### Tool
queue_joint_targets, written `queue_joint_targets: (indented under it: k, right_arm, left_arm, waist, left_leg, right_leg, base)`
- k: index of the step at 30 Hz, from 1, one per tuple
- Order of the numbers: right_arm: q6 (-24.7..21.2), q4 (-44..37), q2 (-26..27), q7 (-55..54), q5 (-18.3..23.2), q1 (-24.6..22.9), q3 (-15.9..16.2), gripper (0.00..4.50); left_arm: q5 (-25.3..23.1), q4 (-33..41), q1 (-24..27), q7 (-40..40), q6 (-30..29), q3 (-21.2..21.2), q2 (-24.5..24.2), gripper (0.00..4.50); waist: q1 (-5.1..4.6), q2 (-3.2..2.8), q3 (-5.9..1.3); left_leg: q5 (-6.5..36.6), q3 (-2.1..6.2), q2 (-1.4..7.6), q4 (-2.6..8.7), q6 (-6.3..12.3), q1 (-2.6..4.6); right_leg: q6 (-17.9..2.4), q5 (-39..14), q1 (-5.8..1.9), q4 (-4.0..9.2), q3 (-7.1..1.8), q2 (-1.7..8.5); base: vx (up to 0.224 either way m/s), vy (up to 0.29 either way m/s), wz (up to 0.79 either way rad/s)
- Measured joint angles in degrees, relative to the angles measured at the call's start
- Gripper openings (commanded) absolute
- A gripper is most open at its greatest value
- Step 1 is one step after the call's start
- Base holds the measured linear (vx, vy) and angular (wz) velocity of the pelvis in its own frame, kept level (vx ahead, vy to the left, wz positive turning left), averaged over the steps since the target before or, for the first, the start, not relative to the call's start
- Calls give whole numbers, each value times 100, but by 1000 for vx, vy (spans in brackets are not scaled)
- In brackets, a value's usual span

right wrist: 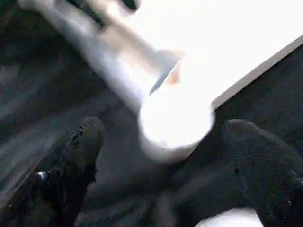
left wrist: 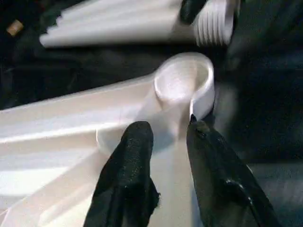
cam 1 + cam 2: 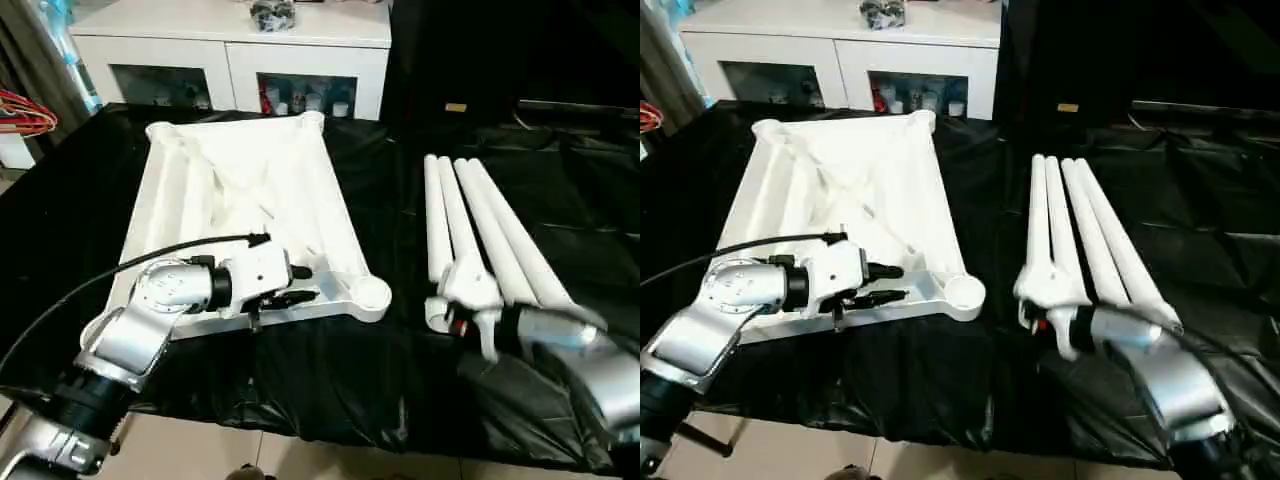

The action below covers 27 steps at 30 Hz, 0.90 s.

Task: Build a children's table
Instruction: Move table base, then pick table leg

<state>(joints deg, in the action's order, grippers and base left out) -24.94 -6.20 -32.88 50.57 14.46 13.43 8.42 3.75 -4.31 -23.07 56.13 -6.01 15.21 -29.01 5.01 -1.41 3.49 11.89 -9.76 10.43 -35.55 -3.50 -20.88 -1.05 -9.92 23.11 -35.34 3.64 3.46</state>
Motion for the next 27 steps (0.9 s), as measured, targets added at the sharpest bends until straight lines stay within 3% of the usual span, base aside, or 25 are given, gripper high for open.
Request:
queue_joint_targets:
  k: [3, 9, 20, 27]
  right_arm:
    - [-269, 197, 507, -749, -1, 511, -326, 450]
    - [-1084, 1066, 1253, -2444, -421, 1304, -701, 450]
    - [-2225, 2029, 1740, -3591, -561, 1879, -992, 450]
    - [-2455, 2067, 1779, -3746, -613, 1885, -1000, 450]
  left_arm:
    - [-105, 61, -44, -294, -89, -177, 23, 190]
    - [-333, -132, -197, -924, -417, -371, 263, 224]
    - [112, 639, 13, -621, -1114, -192, 338, 332]
    - [112, 783, 72, -519, -1242, -179, 273, 332]
  waist:
    - [-39, 0, 0]
    - [-7, 4, -2]
    - [-14, 5, -1]
    - [-11, 6, -1]
  left_leg:
    - [-11, 1, 1, 0, -17, 0]
    - [-30, 6, 1, 1, -42, 26]
    - [-31, 6, 4, 3, -42, -1]
    - [-33, 5, 4, 2, -45, 1]
  right_leg:
    - [0, 0, 3, -11, 1, -4]
    - [1, 1, 0, -17, 1, -4]
    - [-15, 9, 17, -16, 3, -4]
    - [-6, 6, 16, -17, 2, -4]
  base:
    - [0, 0, 0]
    - [0, 0, 0]
    - [0, 0, 0]
    - [0, 0, 0]
